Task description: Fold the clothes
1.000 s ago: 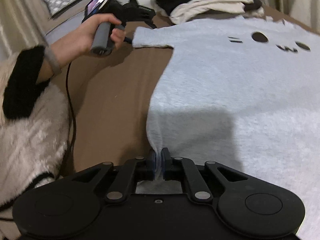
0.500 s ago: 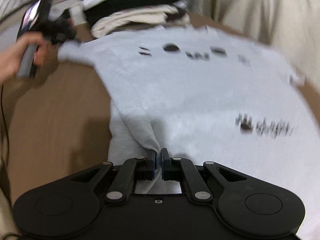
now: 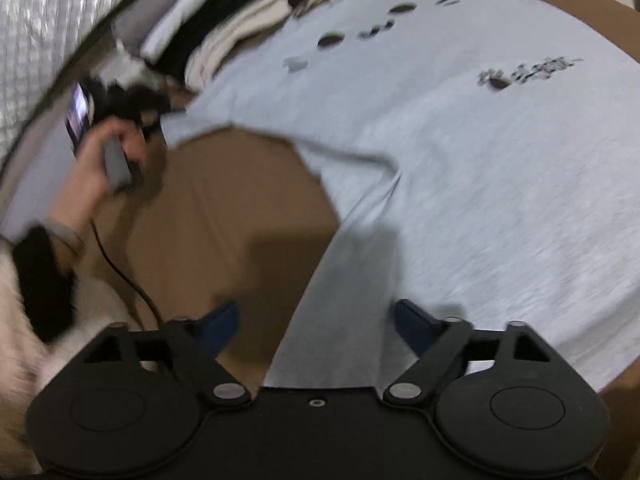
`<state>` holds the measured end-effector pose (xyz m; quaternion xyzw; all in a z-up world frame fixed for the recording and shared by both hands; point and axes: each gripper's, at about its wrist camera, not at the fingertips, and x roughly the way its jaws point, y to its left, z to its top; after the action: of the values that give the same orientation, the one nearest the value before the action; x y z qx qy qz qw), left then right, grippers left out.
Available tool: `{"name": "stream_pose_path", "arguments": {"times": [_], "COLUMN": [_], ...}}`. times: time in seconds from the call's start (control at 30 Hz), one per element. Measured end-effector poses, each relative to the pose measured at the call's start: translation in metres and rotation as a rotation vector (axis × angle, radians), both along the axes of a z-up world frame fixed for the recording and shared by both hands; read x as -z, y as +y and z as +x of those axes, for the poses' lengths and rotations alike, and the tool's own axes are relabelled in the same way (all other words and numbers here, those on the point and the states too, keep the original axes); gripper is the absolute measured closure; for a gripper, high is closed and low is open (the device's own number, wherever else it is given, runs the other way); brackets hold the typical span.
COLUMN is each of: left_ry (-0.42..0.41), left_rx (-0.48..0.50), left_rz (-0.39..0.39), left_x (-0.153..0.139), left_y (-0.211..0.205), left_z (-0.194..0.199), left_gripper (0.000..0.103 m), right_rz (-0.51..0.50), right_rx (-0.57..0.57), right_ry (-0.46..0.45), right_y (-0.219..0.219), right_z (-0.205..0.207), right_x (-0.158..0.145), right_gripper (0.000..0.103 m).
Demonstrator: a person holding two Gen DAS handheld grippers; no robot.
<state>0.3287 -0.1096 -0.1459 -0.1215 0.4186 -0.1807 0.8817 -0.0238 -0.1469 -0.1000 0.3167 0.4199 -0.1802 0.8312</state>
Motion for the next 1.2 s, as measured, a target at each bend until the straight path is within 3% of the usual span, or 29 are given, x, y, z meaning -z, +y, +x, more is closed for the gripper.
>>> {"name": "stream_pose_path", "arguments": {"times": [0.07, 0.1, 0.2, 0.23, 0.3, 0.4, 0.47, 0.57, 0.67, 0.73, 0.83, 0.87, 1.0, 1.2], "left_ry": [-0.006, -0.011, -0.047, -0.102, -0.212, -0.307, -0.329, -0.388, -0.498, -0.544, -0.616, -0.644, -0.746, -0.830], "left_rx": [0.010, 0.026, 0.108, 0.130, 0.173, 0.239, 0.257, 0.308, 0.349, 0.384, 0.449, 0.473, 0.547, 0.609], "left_rz": [0.011, 0.020, 0.070, 0.088, 0.123, 0.158, 0.225, 0.280, 0.336, 0.351, 0.372, 0.380, 0.429, 0.465], "left_x": [0.002, 0.002, -0.001, -0.010, -0.027, -0.046, -0.048, -0.067, -0.096, -0.115, -0.138, -0.145, -0.144, -0.117], "left_y": [-0.003, -0.004, -0.012, -0.016, -0.024, -0.050, -0.074, -0.120, -0.171, -0.210, -0.276, -0.300, -0.387, -0.479], "left_z": [-0.002, -0.003, -0.009, -0.016, -0.030, -0.044, -0.046, -0.056, -0.070, -0.070, -0.073, -0.076, -0.095, -0.115], "left_gripper": [0.095, 0.095, 0.096, 0.097, 0.097, 0.097, 0.097, 0.097, 0.097, 0.097, 0.096, 0.096, 0.096, 0.096], "right_rz": [-0.099, -0.166, -0.433, -0.506, -0.537, -0.552, -0.555, -0.505, -0.363, -0.357, -0.426, -0.422, -0.277, -0.196], "right_rx": [-0.049, -0.082, -0.218, -0.256, -0.271, -0.267, -0.260, -0.204, -0.027, 0.035, 0.065, 0.076, 0.162, 0.191], "right_ry": [0.062, 0.091, 0.173, 0.173, 0.132, 0.112, 0.104, 0.116, 0.047, 0.054, 0.179, 0.182, 0.087, 0.100], "right_y": [0.010, 0.015, 0.029, 0.024, -0.002, -0.057, -0.094, -0.149, -0.193, -0.205, -0.214, -0.217, -0.240, -0.261], "right_z": [0.014, 0.022, 0.038, 0.037, 0.027, 0.007, -0.007, -0.033, -0.066, -0.081, -0.088, -0.092, -0.125, -0.143], "right_x": [0.010, 0.012, 0.003, -0.011, -0.039, -0.070, -0.085, -0.076, -0.061, -0.052, -0.042, -0.042, -0.037, -0.012], "right_gripper": [0.011, 0.015, 0.095, 0.096, 0.096, 0.096, 0.096, 0.096, 0.096, 0.097, 0.096, 0.096, 0.096, 0.096]}}
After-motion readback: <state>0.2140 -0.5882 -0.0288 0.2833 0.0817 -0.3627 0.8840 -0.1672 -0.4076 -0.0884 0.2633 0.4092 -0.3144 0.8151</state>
